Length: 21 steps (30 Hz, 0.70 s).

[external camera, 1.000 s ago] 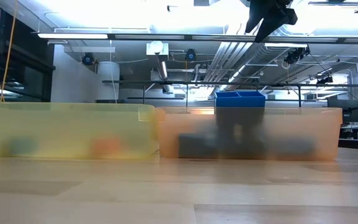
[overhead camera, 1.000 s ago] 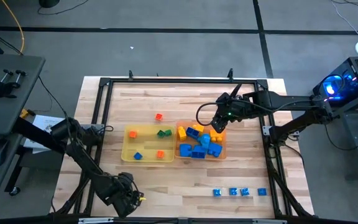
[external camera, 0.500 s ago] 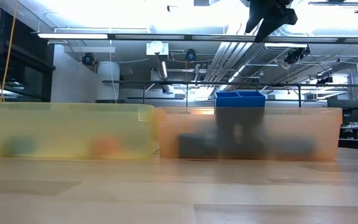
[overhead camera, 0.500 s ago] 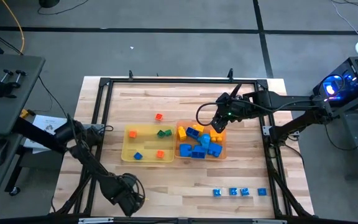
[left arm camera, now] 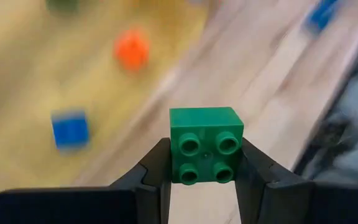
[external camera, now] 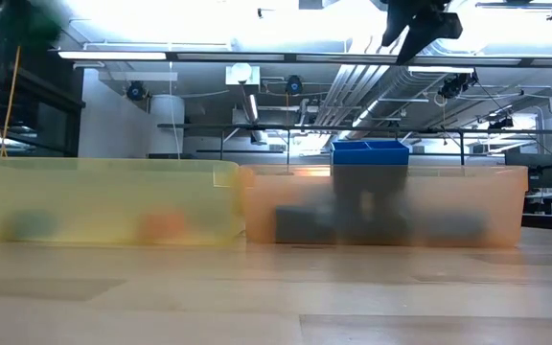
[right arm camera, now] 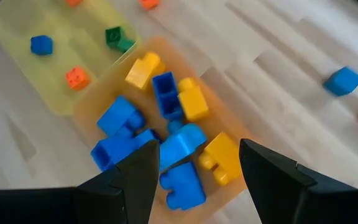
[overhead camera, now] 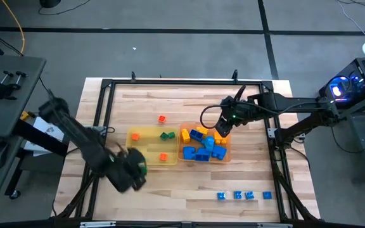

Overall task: Sort blocks by size
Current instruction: Put the small green game piece into the yellow bin, then put the small blue game piece into the yellow bin

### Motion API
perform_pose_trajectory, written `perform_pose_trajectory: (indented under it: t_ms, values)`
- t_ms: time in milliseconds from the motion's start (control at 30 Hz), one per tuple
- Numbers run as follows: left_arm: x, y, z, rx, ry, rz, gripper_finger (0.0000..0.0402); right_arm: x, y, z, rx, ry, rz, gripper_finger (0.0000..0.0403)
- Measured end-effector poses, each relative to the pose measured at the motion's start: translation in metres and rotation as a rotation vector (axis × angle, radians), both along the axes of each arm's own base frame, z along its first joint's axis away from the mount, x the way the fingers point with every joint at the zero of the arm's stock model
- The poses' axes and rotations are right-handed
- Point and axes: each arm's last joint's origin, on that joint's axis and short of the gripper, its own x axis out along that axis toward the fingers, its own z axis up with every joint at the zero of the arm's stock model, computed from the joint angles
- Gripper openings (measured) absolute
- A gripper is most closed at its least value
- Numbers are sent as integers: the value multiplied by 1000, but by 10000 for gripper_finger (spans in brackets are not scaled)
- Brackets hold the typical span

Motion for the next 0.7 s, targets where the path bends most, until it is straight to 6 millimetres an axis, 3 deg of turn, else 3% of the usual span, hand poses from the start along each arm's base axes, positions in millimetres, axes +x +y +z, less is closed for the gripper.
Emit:
perform_pose_trajectory:
  t_ms: [67,167,267,400,533,700]
  values:
    - [-3,23,18,41,-78,33,90,-1,4,0,17,7,-4,218]
    - [0,63,29,161,-55,73,90,-4,10,-2,41,27,-25,218]
    - [9,103,20,260,112,67,90,-8,17,-3,63,53,-60,218]
    - [21,147,-10,192,257,9,92,-12,25,-5,86,84,-98,218]
    - [25,168,-28,43,303,-54,165,-17,33,-6,108,107,-131,218]
    - [26,175,-27,27,287,-118,275,-19,43,-6,135,109,-142,218]
